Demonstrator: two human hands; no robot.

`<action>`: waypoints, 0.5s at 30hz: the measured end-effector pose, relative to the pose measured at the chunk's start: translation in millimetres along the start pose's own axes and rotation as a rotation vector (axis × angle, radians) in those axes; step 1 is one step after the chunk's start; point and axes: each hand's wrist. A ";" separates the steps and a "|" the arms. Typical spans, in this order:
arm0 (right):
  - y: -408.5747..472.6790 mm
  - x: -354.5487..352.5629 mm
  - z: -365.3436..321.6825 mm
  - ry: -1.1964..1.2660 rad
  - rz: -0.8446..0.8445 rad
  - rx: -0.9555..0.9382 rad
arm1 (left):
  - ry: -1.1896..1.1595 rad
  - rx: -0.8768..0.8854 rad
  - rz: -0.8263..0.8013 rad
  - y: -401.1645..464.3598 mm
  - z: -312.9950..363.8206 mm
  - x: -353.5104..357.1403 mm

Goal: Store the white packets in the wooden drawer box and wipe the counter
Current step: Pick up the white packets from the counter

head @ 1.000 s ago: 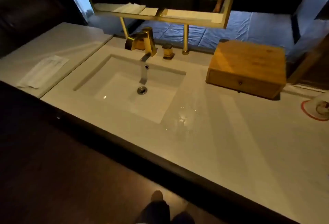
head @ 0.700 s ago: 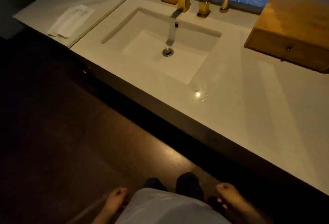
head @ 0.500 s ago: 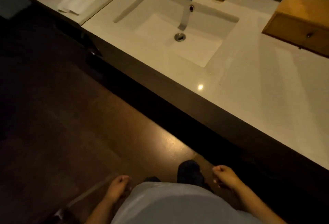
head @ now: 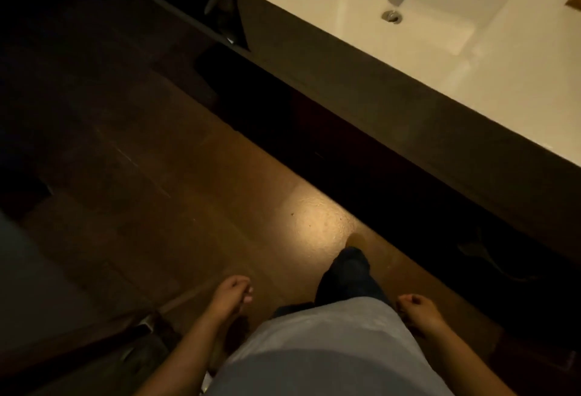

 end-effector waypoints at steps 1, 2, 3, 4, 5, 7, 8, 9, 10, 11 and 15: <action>-3.7 7.8 1.0 0.003 0.004 0.000 | -0.022 0.008 0.004 1.7 1.3 -7.8; -7.9 15.5 -0.8 -0.001 0.002 -0.003 | -0.040 0.019 0.011 3.6 5.5 -15.7; -11.9 22.9 -5.3 -0.005 0.003 -0.004 | -0.054 0.028 0.019 8.0 10.1 -24.1; -14.3 30.2 -11.2 -0.014 0.005 -0.009 | -0.065 0.037 0.026 13.7 14.8 -32.5; -16.1 37.1 -18.7 -0.031 -0.001 -0.016 | -0.076 0.045 0.035 20.1 18.6 -41.4; -16.6 52.4 -41.6 -0.075 -0.027 -0.031 | -0.099 0.055 0.056 35.1 27.1 -59.5; -14.7 60.9 -56.1 -0.097 -0.040 -0.036 | -0.109 0.056 0.057 43.6 30.8 -68.6; -11.4 70.4 -72.3 -0.114 -0.054 -0.047 | -0.117 0.053 0.057 53.0 34.4 -77.8; -8.4 80.5 -91.2 -0.119 -0.069 -0.056 | -0.130 0.051 0.062 61.9 37.7 -87.4; -5.8 91.6 -112.1 -0.114 -0.089 -0.064 | -0.148 0.046 0.072 70.9 40.2 -97.8; -7.6 138.5 -211.8 -0.106 -0.148 -0.126 | -0.193 -0.004 0.095 94.0 55.4 -150.5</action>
Point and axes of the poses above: each hand's wrist, its own y-axis towards the middle knuckle, its own x-axis out of the palm, z = x × y, and after that the axes turned 4 degrees about x, right-handed
